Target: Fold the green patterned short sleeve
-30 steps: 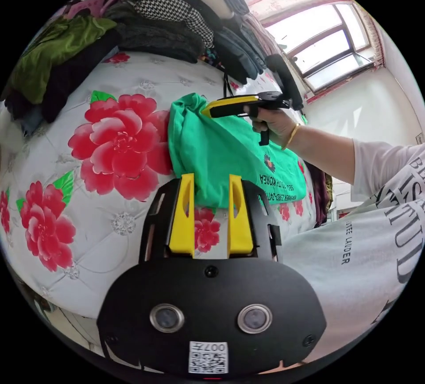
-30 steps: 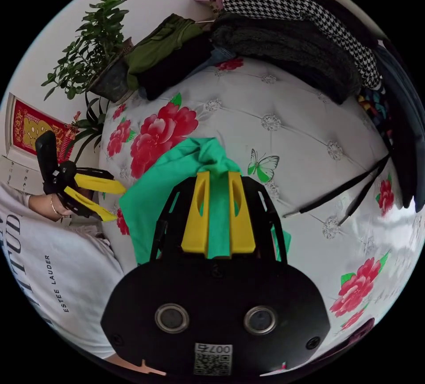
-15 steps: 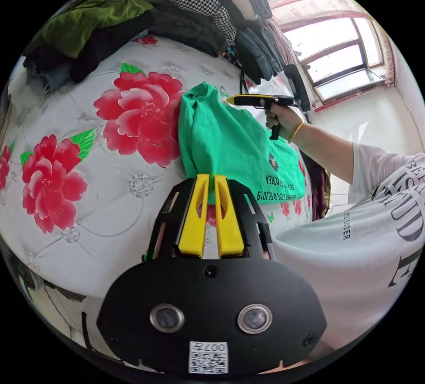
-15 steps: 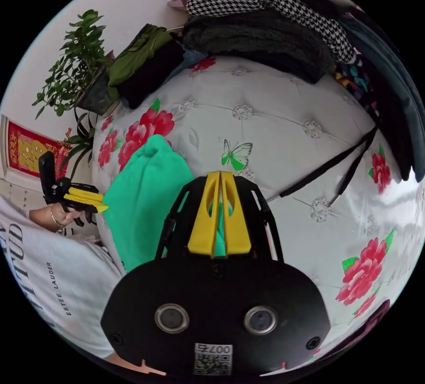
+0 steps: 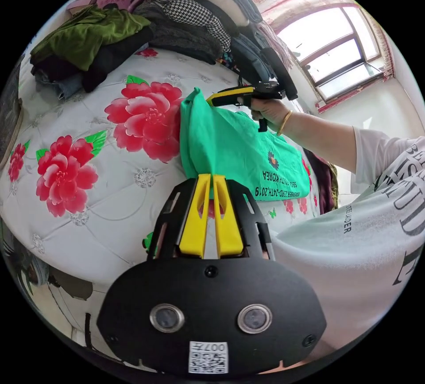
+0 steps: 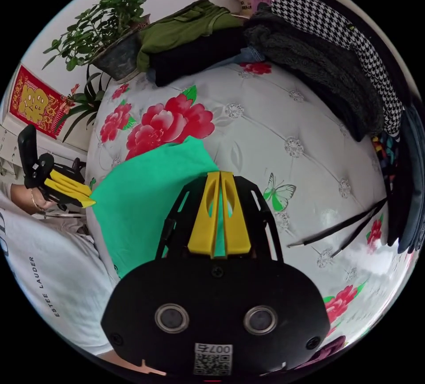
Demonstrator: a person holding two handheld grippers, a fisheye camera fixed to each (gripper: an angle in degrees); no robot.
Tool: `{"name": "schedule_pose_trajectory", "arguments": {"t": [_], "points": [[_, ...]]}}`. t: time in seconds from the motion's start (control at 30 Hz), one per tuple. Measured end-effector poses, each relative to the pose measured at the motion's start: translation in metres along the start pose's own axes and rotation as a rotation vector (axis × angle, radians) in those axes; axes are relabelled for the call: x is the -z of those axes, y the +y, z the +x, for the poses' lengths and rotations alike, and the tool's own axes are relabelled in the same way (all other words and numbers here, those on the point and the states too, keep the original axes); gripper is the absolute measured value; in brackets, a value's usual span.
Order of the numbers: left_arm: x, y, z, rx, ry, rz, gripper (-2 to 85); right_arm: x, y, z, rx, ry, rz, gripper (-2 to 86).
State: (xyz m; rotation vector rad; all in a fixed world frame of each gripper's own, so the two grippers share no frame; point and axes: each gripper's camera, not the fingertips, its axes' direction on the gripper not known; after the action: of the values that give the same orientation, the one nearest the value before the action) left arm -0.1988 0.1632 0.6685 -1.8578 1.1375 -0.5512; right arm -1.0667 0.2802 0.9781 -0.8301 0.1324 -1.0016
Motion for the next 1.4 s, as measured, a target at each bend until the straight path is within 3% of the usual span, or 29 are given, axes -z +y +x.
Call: {"name": "schedule_pose_trajectory", "arguments": {"t": [0.17, 0.27, 0.37, 0.43, 0.6, 0.73, 0.83, 1.03, 1.17, 1.27, 1.4], "points": [[0.000, 0.011, -0.017, 0.041, 0.016, -0.036, -0.9, -0.002, 0.047, 0.022, -0.132, 0.010, 0.000, -0.1], [0.004, 0.010, -0.016, 0.009, -0.002, -0.046, -0.9, 0.041, 0.122, 0.033, -0.203, -0.065, 0.187, 0.5], [0.010, 0.012, -0.021, 0.024, -0.009, -0.052, -0.8, 0.085, 0.251, 0.047, -0.354, -0.191, 0.376, 2.3], [0.015, 0.015, -0.028, 0.058, 0.009, -0.041, -0.7, 0.106, 0.388, 0.053, -0.542, -0.268, 0.491, 4.2], [0.035, 0.028, -0.049, 0.195, 0.037, 0.011, -0.9, 0.123, 0.683, 0.012, -1.015, -0.157, 0.616, 7.8], [0.053, 0.044, -0.061, 0.279, 0.072, 0.060, -0.9, 0.092, 0.892, -0.041, -1.464, -0.147, 0.768, 9.6], [0.058, 0.050, -0.063, 0.298, 0.088, 0.059, -0.8, 0.041, 0.960, -0.056, -1.628, -0.279, 0.872, 10.2], [0.064, 0.062, -0.060, 0.319, 0.149, 0.060, 0.6, -0.029, 0.991, -0.046, -1.758, -0.464, 1.108, 7.2], [0.073, 0.075, -0.062, 0.317, 0.146, 0.062, 2.5, -0.012, 0.973, -0.033, -1.749, -0.428, 1.093, 4.3], [0.082, 0.088, -0.068, 0.328, 0.148, 0.088, 3.7, 0.057, 0.906, -0.014, -1.498, -0.260, 0.977, 2.7], [0.087, 0.100, -0.082, 0.374, 0.171, 0.108, 4.9, 0.159, 0.713, -0.017, -0.931, -0.038, 0.721, 1.5]]}}
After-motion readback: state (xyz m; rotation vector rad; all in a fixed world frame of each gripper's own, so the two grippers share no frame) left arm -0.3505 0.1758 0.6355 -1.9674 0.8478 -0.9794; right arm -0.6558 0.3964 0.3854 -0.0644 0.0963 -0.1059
